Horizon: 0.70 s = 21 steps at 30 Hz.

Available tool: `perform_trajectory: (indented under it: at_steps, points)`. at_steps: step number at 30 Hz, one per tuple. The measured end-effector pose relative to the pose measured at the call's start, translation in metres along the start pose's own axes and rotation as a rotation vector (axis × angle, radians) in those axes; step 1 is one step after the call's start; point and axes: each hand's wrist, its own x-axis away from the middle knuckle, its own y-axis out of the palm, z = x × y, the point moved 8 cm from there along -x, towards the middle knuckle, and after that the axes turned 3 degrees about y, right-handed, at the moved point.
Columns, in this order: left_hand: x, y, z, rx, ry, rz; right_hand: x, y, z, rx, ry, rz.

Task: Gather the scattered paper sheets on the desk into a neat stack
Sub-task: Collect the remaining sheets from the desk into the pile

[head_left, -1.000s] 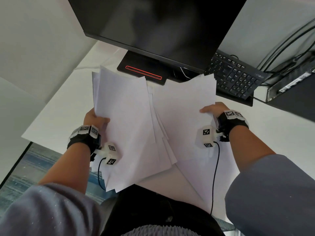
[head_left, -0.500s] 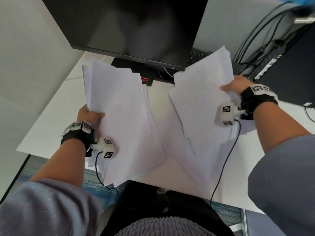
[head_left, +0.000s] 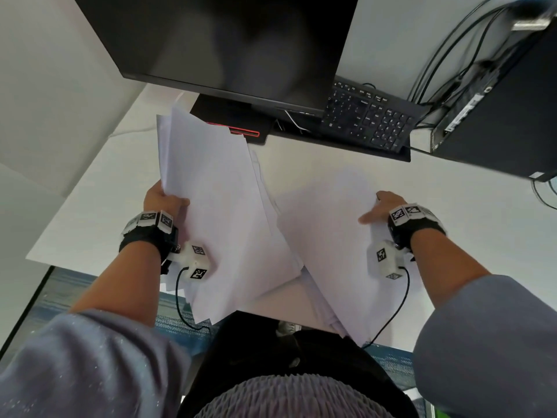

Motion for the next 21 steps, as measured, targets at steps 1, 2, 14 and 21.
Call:
perform_trajectory:
  at_steps: [1, 2, 14, 21]
  points:
    - [0.0, 0.001, -0.002, -0.004, -0.004, -0.002, -0.001, 0.002, 0.0, -0.006, 0.007, -0.026]
    - [0.0, 0.002, -0.003, -0.003, -0.011, -0.003, -0.002, 0.005, 0.002, -0.015, 0.021, -0.055]
    - [0.014, 0.042, 0.001, 0.038, -0.02, -0.12, 0.012, -0.095, -0.005, -0.237, -0.147, 0.327]
    - [0.027, 0.114, 0.023, -0.093, 0.009, -0.363, 0.039, -0.188, -0.008, -0.519, -0.233, 0.472]
